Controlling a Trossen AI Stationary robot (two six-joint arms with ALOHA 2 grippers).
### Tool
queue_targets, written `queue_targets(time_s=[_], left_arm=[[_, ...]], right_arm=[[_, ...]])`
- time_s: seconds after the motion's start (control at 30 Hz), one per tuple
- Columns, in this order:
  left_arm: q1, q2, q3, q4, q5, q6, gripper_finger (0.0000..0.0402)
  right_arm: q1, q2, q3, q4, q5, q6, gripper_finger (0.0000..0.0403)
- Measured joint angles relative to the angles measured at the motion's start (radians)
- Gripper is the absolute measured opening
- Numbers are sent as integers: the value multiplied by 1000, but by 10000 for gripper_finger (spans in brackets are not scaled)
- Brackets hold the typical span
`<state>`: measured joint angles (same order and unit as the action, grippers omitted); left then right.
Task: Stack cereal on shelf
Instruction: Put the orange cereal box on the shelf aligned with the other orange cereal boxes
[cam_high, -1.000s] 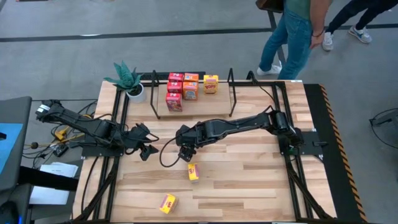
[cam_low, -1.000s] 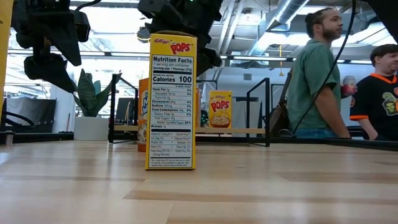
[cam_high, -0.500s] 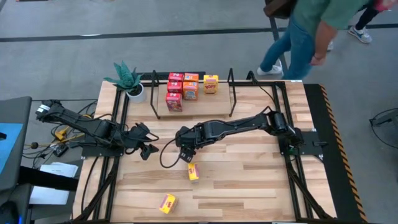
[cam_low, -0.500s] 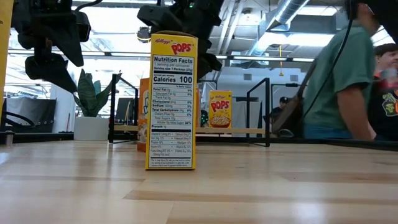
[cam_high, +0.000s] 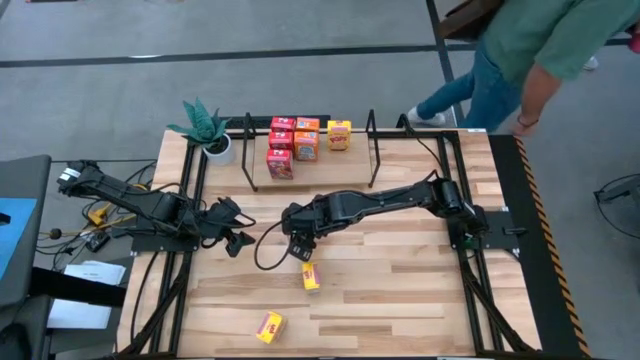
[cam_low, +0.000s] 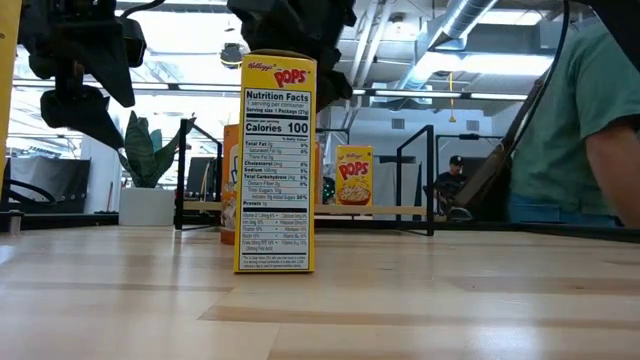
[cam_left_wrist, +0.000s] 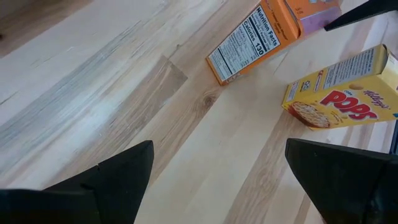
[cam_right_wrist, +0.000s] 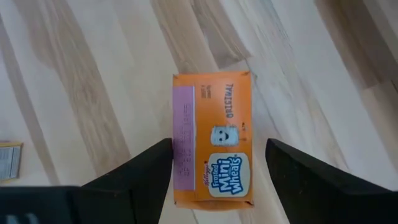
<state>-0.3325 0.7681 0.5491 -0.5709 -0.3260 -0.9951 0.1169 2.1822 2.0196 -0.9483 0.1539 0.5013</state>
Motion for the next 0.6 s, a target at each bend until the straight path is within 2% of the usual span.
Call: queue_targets(time_s=[0.6], left_arm=[[0,0,0,0,-11,2,355]], right_arm=[[-6,-6,14,-1,-38,-111,283]])
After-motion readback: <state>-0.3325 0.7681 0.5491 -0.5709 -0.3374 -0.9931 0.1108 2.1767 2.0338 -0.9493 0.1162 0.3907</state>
